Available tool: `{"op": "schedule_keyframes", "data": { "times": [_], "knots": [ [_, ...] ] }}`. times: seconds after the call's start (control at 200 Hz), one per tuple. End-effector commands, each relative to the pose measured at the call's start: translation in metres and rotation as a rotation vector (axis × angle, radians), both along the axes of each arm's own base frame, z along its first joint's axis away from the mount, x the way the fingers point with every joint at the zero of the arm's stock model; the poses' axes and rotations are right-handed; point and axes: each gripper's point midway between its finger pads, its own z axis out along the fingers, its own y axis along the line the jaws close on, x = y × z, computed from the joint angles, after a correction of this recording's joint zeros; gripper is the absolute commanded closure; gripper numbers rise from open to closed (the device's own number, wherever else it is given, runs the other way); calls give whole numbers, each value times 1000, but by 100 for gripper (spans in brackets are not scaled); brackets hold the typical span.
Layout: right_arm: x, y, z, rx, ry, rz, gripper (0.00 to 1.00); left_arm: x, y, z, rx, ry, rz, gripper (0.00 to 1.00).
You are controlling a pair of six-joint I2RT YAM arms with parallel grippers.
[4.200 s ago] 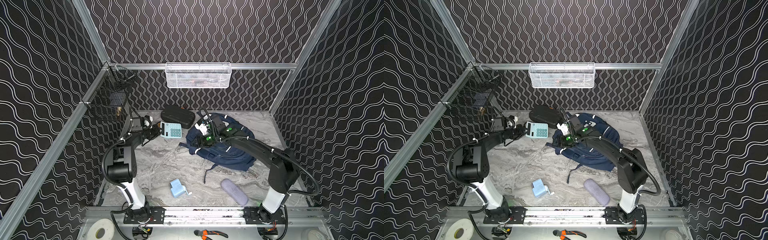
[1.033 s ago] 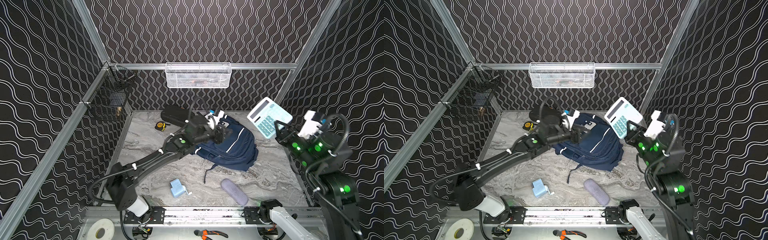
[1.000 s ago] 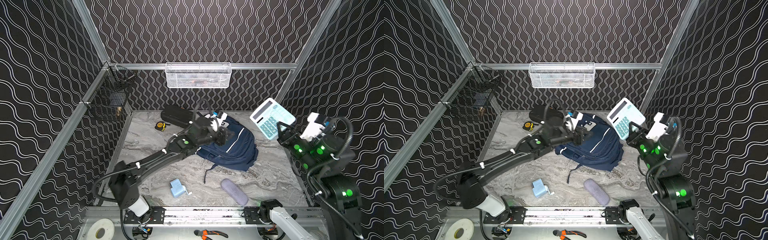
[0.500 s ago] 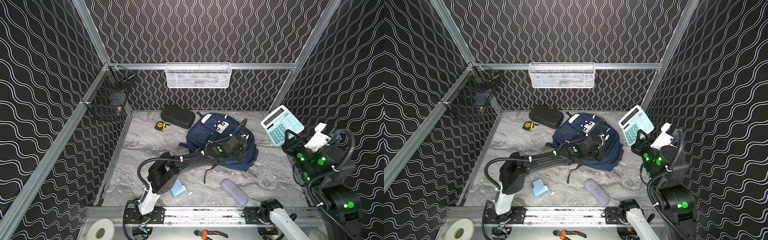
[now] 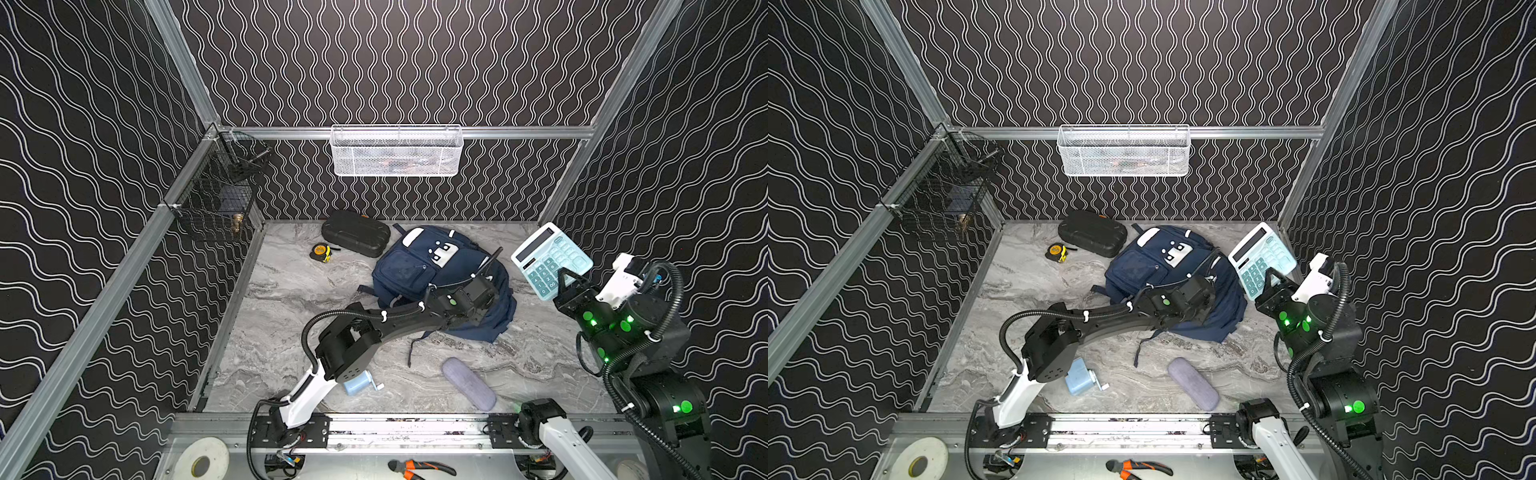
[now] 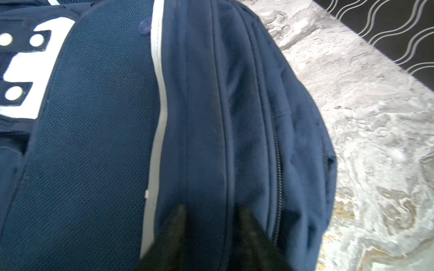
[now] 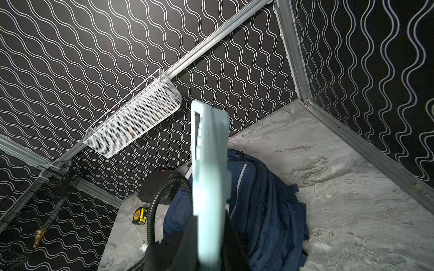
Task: Pack books, pencil case, and school supplies into a backpack
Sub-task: Open the student bag at the center of the table.
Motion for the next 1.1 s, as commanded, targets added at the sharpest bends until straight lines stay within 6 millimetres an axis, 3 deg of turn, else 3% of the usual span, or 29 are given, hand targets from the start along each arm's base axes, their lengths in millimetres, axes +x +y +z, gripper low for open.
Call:
{"op": "schedule_keyframes", "data": {
  "times": [0.0,0.115,0.275,0.37,0.53,0.676,0.681,0.861,1.091],
  "knots": [
    [0,0,8,-9,-36,3,100,5,6,1,38,-29,18,81],
    [1,0,5,-14,-29,3,100,8,10,9,36,-52,36,100],
    [6,3,-3,-10,-9,10,100,13,18,35,3,-85,60,100],
    [12,5,-11,-2,22,14,100,18,25,66,-57,-108,74,100],
    [30,15,-48,80,128,32,100,22,39,120,-146,-182,89,100],
    [42,26,-76,208,176,41,100,21,49,148,-198,-226,74,100],
    [43,26,-83,209,192,39,100,21,49,149,-200,-227,73,100],
    [56,34,-128,306,278,41,100,18,53,169,-261,-234,22,100],
    [84,41,-162,423,283,104,100,16,51,179,-343,-204,-41,100]
  ]
}}
